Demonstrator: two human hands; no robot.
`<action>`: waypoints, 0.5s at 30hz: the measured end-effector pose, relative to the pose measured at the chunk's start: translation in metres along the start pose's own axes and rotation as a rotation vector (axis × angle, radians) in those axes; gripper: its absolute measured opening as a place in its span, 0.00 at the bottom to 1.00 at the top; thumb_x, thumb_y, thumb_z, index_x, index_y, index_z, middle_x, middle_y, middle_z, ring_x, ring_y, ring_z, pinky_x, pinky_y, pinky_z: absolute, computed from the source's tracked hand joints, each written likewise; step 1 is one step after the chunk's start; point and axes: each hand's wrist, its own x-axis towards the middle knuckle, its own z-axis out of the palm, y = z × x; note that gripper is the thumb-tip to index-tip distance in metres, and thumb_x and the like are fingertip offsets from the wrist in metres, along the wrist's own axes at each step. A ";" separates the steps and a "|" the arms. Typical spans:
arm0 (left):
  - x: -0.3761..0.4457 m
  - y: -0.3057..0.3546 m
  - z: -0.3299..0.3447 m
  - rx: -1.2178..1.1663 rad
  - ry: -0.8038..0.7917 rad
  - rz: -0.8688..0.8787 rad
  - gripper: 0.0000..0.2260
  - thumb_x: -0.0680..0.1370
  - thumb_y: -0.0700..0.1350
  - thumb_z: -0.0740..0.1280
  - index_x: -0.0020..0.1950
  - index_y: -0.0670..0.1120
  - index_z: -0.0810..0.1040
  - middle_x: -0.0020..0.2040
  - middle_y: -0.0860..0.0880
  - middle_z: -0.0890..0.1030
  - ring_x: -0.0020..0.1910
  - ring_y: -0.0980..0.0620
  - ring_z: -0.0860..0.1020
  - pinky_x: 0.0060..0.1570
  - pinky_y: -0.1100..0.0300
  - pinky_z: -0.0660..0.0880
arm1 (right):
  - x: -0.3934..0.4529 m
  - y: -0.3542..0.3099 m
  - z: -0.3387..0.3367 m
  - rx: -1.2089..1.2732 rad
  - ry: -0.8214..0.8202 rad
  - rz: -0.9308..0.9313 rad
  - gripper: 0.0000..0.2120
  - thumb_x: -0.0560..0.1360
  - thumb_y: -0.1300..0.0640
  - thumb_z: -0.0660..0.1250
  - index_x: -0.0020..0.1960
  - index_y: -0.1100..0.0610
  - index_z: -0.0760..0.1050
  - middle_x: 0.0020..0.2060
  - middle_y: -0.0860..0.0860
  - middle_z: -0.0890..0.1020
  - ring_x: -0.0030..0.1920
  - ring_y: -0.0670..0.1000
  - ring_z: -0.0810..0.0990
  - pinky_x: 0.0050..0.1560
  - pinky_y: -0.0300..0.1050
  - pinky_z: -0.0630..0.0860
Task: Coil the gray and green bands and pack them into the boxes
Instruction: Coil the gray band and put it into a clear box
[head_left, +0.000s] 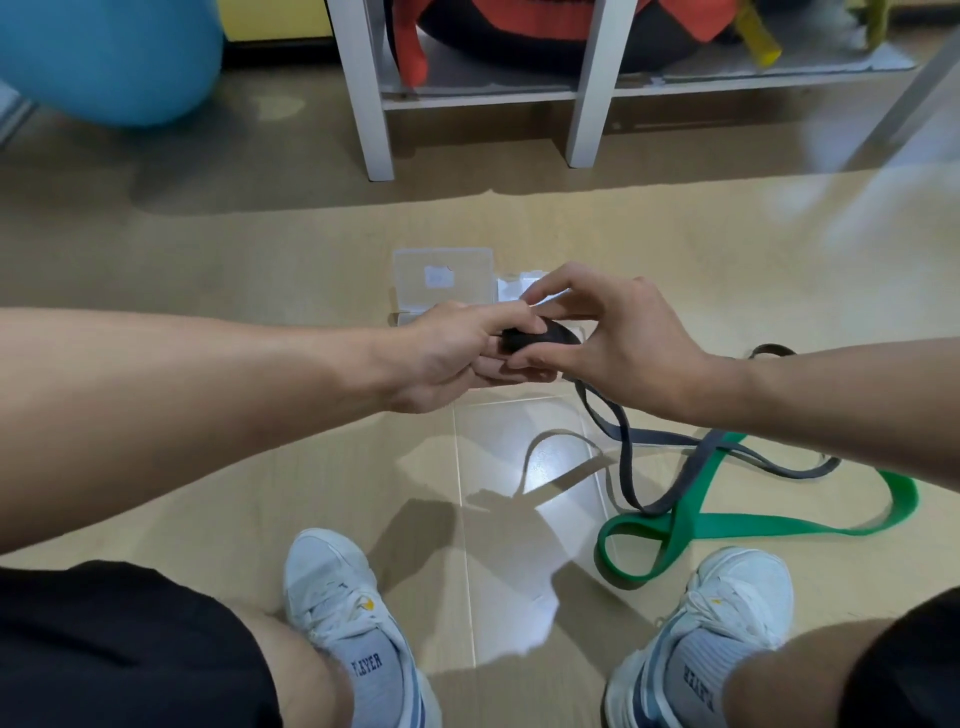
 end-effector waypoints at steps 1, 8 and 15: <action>-0.001 0.001 -0.001 -0.005 -0.040 -0.008 0.08 0.79 0.40 0.65 0.54 0.40 0.83 0.42 0.42 0.87 0.45 0.45 0.86 0.59 0.58 0.80 | 0.000 0.000 0.000 0.027 0.014 0.004 0.20 0.67 0.54 0.82 0.54 0.54 0.79 0.45 0.40 0.86 0.52 0.37 0.84 0.56 0.35 0.78; -0.001 0.001 -0.001 0.051 -0.073 -0.087 0.08 0.80 0.45 0.66 0.54 0.45 0.84 0.50 0.45 0.87 0.57 0.44 0.85 0.67 0.51 0.76 | 0.005 -0.011 -0.008 -0.122 -0.066 -0.040 0.23 0.69 0.55 0.80 0.51 0.48 0.67 0.39 0.45 0.87 0.40 0.45 0.85 0.42 0.38 0.78; 0.003 -0.009 0.014 0.255 0.149 -0.128 0.07 0.77 0.51 0.72 0.49 0.48 0.84 0.49 0.47 0.87 0.48 0.50 0.87 0.58 0.50 0.82 | 0.010 -0.008 -0.006 -0.362 -0.175 -0.111 0.22 0.72 0.56 0.76 0.57 0.51 0.66 0.41 0.47 0.88 0.35 0.51 0.80 0.39 0.43 0.76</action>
